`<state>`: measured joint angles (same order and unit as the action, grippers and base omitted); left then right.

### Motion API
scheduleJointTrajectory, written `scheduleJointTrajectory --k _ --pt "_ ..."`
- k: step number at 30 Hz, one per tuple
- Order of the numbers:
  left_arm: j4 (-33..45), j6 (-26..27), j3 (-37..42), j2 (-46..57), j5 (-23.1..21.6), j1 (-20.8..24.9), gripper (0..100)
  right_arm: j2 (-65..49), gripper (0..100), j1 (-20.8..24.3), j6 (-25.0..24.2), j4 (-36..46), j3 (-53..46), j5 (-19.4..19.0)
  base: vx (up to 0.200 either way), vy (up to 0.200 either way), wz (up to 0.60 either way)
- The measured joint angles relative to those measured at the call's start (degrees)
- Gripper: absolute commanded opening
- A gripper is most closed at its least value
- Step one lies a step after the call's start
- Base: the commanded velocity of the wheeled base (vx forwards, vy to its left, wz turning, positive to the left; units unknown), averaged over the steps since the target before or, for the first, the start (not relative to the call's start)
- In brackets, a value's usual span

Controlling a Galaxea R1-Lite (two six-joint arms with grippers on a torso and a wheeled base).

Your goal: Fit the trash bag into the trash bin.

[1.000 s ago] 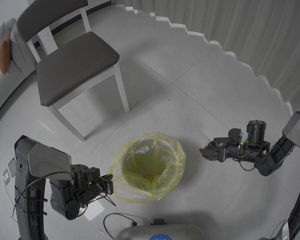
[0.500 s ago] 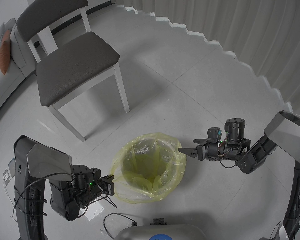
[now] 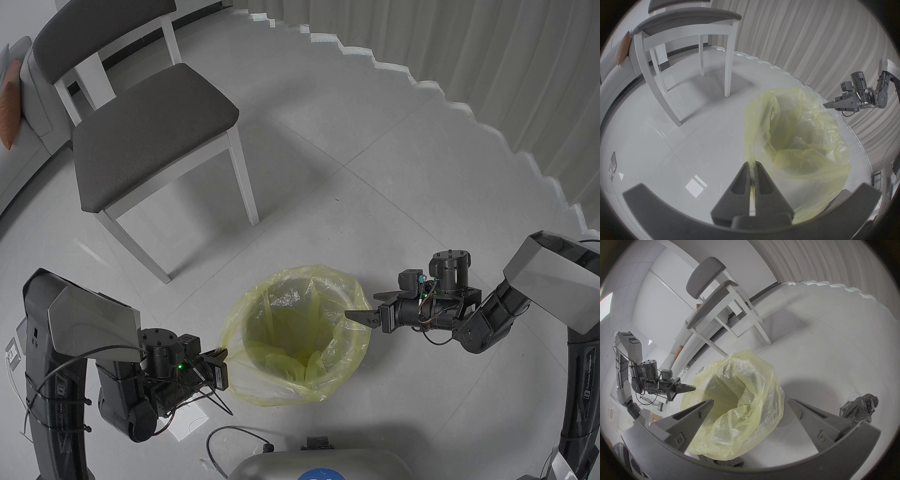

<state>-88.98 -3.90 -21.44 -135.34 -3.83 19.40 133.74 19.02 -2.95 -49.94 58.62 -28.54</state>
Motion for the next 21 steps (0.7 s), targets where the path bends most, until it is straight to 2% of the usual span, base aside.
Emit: scheduleJointTrajectory --k 1,2,5,21 --pt "0.0 0.0 0.0 0.0 0.0 0.0 0 0.2 100 0.0 0.1 0.0 0.1 0.0 0.0 0.0 0.0" --pt "0.0 0.0 0.0 0.0 0.0 0.0 0 0.4 0 0.0 0.4 0.0 0.1 0.0 0.0 0.0 0.0" --pt "0.0 -0.2 0.0 0.0 0.0 0.0 0 1.0 0 0.0 2.5 0.0 0.2 0.0 0.0 0.0 0.0" --pt "0.0 -0.5 1.9 0.0 -0.3 0.7 0 2.6 0 -0.5 3.7 -0.3 -1.7 0.0 0.0 0.0 0.0"
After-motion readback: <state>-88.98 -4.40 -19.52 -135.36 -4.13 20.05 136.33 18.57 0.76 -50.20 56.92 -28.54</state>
